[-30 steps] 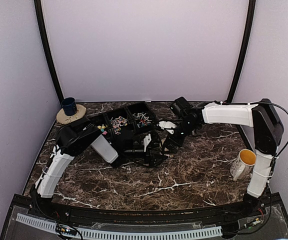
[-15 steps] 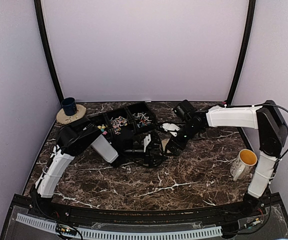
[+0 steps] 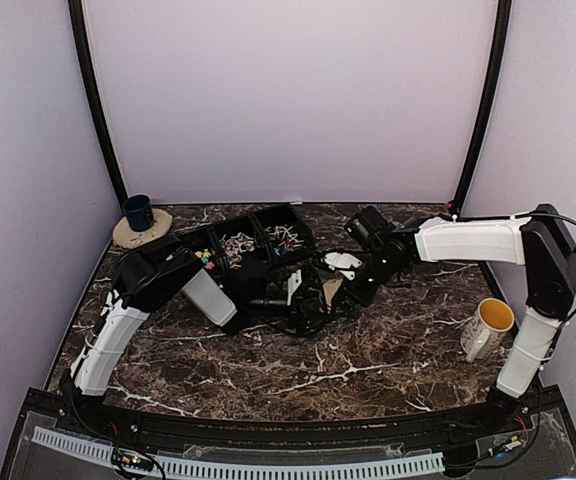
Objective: Pack the candies
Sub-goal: Screw the bottle lid onto the packing bottle.
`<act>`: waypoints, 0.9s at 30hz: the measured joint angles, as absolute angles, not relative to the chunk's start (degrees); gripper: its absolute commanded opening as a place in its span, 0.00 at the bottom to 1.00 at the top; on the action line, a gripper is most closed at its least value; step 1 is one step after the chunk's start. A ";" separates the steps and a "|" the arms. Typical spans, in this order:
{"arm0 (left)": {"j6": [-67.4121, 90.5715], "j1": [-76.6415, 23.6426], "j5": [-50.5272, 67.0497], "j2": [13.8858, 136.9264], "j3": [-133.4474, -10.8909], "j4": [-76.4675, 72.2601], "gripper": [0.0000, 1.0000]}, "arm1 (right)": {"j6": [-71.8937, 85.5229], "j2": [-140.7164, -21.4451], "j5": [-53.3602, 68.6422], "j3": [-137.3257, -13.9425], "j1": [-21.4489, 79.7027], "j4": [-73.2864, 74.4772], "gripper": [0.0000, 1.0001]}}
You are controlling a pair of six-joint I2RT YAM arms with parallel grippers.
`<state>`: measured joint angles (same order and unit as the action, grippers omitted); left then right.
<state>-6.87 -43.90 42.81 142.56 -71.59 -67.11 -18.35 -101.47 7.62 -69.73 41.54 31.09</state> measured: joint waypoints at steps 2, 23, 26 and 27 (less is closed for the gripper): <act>-6.92 -43.90 43.13 142.54 -71.59 -67.09 0.74 | -17.98 -101.10 6.59 -69.41 42.04 31.27 0.98; -6.98 -43.90 43.92 142.56 -71.46 -67.26 0.73 | -15.31 -95.70 4.64 -63.55 45.08 38.15 0.98; -6.96 -43.88 44.16 142.56 -71.29 -67.40 0.74 | -16.29 -94.04 4.64 -62.98 45.41 40.49 0.97; -6.96 -43.86 44.38 142.58 -71.20 -67.40 0.74 | -16.95 -93.23 4.56 -62.98 45.39 40.71 0.97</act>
